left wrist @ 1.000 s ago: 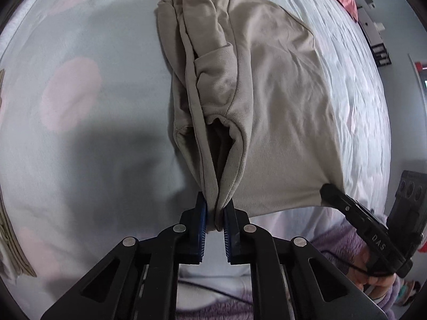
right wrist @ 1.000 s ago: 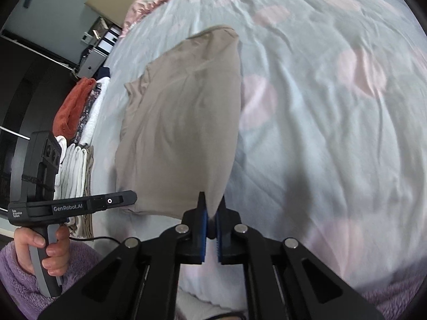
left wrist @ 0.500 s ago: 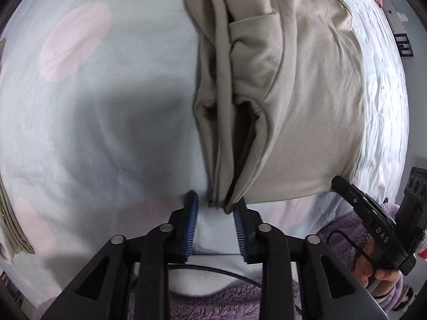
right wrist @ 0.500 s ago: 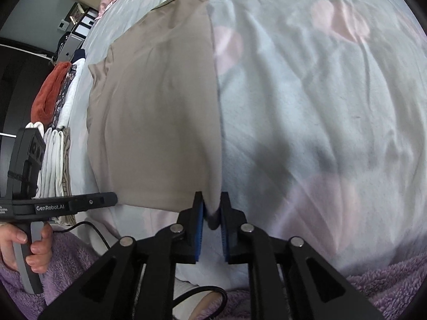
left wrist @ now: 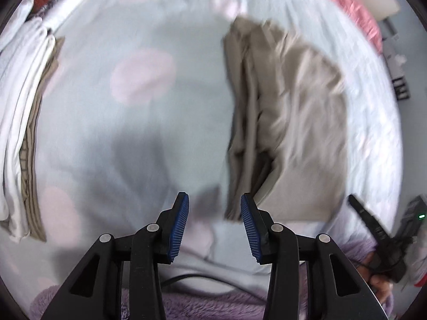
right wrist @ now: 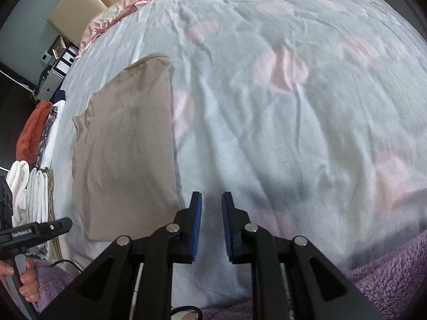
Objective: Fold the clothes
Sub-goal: 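Open both tools and release the folded shirt on the bed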
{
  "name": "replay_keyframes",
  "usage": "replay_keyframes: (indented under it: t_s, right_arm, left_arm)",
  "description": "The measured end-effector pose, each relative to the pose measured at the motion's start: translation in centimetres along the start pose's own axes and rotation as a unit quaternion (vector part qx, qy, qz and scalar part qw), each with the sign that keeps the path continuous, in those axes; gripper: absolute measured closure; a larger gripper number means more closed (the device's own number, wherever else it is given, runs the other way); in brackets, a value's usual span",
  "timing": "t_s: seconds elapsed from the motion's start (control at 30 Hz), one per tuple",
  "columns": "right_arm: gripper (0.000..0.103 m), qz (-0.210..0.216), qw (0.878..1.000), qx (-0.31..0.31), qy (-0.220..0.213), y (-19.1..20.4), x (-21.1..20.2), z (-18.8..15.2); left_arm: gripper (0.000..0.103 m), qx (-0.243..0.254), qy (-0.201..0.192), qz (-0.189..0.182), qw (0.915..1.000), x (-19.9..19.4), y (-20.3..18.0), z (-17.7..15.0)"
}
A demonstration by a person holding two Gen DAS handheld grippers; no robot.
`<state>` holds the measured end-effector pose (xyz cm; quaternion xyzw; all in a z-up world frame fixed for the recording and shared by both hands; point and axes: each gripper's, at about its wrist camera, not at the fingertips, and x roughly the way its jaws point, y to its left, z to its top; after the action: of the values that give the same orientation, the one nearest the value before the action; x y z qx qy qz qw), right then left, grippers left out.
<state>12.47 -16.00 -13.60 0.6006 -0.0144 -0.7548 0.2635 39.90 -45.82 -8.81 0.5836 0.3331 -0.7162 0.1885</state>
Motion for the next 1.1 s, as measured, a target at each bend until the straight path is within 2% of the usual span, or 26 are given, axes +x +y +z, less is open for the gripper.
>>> replay_keyframes:
  t_s: [0.1, 0.13, 0.2, 0.23, 0.3, 0.4, 0.53, 0.6, 0.63, 0.77, 0.9, 1.0, 1.1]
  right_arm:
    - [0.088, 0.017, 1.0, -0.013, -0.013, 0.4, 0.1, 0.4]
    - [0.088, 0.021, 0.999, -0.018, -0.018, 0.6, 0.1, 0.4]
    - [0.088, 0.034, 0.998, -0.03, -0.032, 1.1, 0.1, 0.5]
    - [0.089, 0.041, 0.998, -0.036, -0.039, 1.4, 0.1, 0.6]
    - [0.089, 0.055, 0.996, -0.047, -0.053, 2.0, 0.1, 0.7]
    - [0.089, 0.07, 0.994, -0.061, -0.065, 2.9, 0.6, 1.1]
    - [0.089, 0.08, 0.993, -0.06, -0.067, 3.1, 0.8, 1.1]
    - [0.089, 0.083, 0.993, -0.056, -0.066, 2.9, 1.0, 1.3]
    - [0.089, 0.082, 0.993, -0.054, -0.064, 2.7, 0.9, 1.3]
    - [0.089, 0.081, 0.994, -0.049, -0.06, 2.4, 1.0, 1.2]
    - [0.089, 0.077, 0.994, -0.051, -0.057, 2.7, 1.5, 1.4]
    - [0.089, 0.075, 0.994, -0.048, -0.057, 2.5, 1.4, 1.4]
    - [0.088, 0.075, 0.995, -0.039, -0.056, 2.0, 0.7, 1.4]
  left_arm:
    - [0.06, 0.009, -0.052, -0.033, 0.9981, -1.4, -0.2, 0.0]
    - [0.06, 0.01, -0.067, -0.05, 0.9964, -1.2, -1.3, 0.5]
    - [0.062, 0.011, -0.091, -0.079, 0.9926, 0.5, -5.1, 2.5]
    - [0.062, 0.013, -0.101, -0.089, 0.9908, 0.1, -4.6, 3.7]
    - [0.062, 0.024, -0.112, -0.106, 0.9877, 0.6, -5.5, 4.1]
    - [0.063, 0.058, -0.115, -0.123, 0.9841, 2.8, -10.6, 7.6]
    - [0.063, 0.108, -0.093, -0.103, 0.9844, 5.4, -15.1, 9.8]
    - [0.063, 0.11, -0.076, -0.084, 0.9874, 6.6, -15.3, 10.6]
    - [0.067, 0.108, -0.068, -0.074, 0.9891, 7.1, -15.1, 10.9]
    - [0.078, 0.052, -0.051, -0.046, 0.9963, 8.6, -12.1, 12.2]
    - [0.08, -0.001, -0.045, -0.014, 0.9989, 9.0, -9.2, 12.8]
    - [0.08, -0.027, -0.045, -0.024, 0.9983, 8.6, -8.0, 12.7]
    - [0.079, -0.031, -0.069, -0.031, 0.9966, 7.1, -7.9, 12.5]
